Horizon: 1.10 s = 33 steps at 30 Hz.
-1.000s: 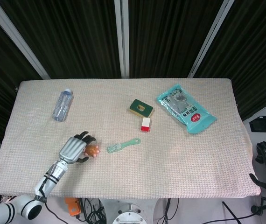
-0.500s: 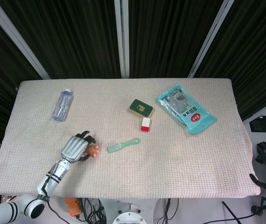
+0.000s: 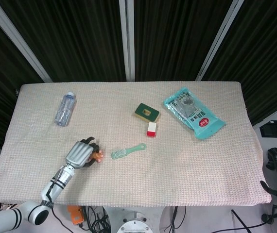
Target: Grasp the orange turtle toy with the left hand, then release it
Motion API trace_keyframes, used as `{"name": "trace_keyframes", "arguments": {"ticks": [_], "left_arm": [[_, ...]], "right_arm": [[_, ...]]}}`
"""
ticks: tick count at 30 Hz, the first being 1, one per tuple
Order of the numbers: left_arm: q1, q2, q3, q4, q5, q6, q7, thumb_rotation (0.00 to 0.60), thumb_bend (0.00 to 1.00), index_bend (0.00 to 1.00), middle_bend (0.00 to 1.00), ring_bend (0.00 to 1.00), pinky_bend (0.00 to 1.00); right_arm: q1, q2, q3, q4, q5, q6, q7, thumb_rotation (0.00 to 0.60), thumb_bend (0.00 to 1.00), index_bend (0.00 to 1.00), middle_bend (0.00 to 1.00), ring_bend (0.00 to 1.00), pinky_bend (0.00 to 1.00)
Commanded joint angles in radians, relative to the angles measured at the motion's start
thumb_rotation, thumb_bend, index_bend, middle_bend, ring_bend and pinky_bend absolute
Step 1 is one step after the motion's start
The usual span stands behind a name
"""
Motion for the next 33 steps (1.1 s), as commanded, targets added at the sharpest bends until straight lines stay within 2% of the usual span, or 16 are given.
{"name": "trace_keyframes", "arguments": {"ticks": [1, 6, 13, 15, 16, 20, 21, 23, 28, 33], "left_arm": [[0.001, -0.012, -0.004, 0.015, 0.001, 0.011, -0.003, 0.6, 0.34, 0.57, 0.56, 0.25, 0.41], [0.008, -0.038, -0.01, 0.042, -0.013, 0.024, 0.019, 0.6, 0.39, 0.67, 0.66, 0.36, 0.48], [0.014, -0.049, -0.015, 0.055, -0.014, 0.043, 0.027, 0.6, 0.41, 0.71, 0.7, 0.41, 0.51], [0.014, -0.045, -0.012, 0.051, -0.008, 0.047, 0.025, 0.6, 0.41, 0.66, 0.69, 0.4, 0.5], [0.014, -0.039, -0.008, 0.045, -0.003, 0.045, 0.023, 0.6, 0.4, 0.6, 0.64, 0.37, 0.5], [0.01, -0.003, 0.005, 0.007, 0.003, 0.024, 0.014, 0.6, 0.34, 0.35, 0.36, 0.21, 0.43], [0.009, 0.008, 0.006, -0.005, 0.003, 0.02, 0.015, 0.6, 0.33, 0.29, 0.31, 0.17, 0.41], [0.01, 0.021, 0.007, -0.019, 0.002, 0.021, 0.018, 0.6, 0.32, 0.24, 0.27, 0.14, 0.38], [0.011, 0.035, 0.008, -0.036, -0.01, 0.011, 0.026, 0.6, 0.31, 0.24, 0.26, 0.13, 0.38], [0.012, 0.024, 0.003, -0.024, -0.024, 0.008, 0.033, 0.6, 0.3, 0.34, 0.36, 0.15, 0.39]], "right_arm": [[0.0, 0.001, -0.001, 0.0, 0.0, -0.001, 0.001, 0.6, 0.13, 0.0, 0.0, 0.0, 0.0], [-0.001, 0.003, 0.0, -0.001, 0.001, 0.0, 0.002, 0.6, 0.13, 0.0, 0.0, 0.0, 0.0], [-0.001, 0.004, 0.0, -0.004, -0.002, 0.003, 0.001, 0.6, 0.13, 0.0, 0.0, 0.0, 0.0], [-0.001, 0.005, 0.0, -0.005, -0.002, 0.004, 0.0, 0.6, 0.13, 0.0, 0.0, 0.0, 0.0], [-0.001, 0.005, 0.001, -0.006, -0.002, 0.004, 0.0, 0.6, 0.13, 0.0, 0.0, 0.0, 0.0], [-0.002, 0.006, 0.001, -0.009, -0.002, 0.006, -0.002, 0.6, 0.13, 0.0, 0.0, 0.0, 0.0], [-0.002, 0.007, 0.001, -0.009, -0.003, 0.006, -0.003, 0.6, 0.13, 0.0, 0.0, 0.0, 0.0], [-0.002, 0.006, 0.001, -0.01, -0.003, 0.008, -0.001, 0.6, 0.13, 0.0, 0.0, 0.0, 0.0], [-0.002, 0.005, 0.001, -0.011, -0.003, 0.005, -0.003, 0.6, 0.13, 0.0, 0.0, 0.0, 0.0], [-0.001, 0.005, 0.0, -0.012, -0.003, 0.005, -0.006, 0.6, 0.13, 0.0, 0.0, 0.0, 0.0]]}}
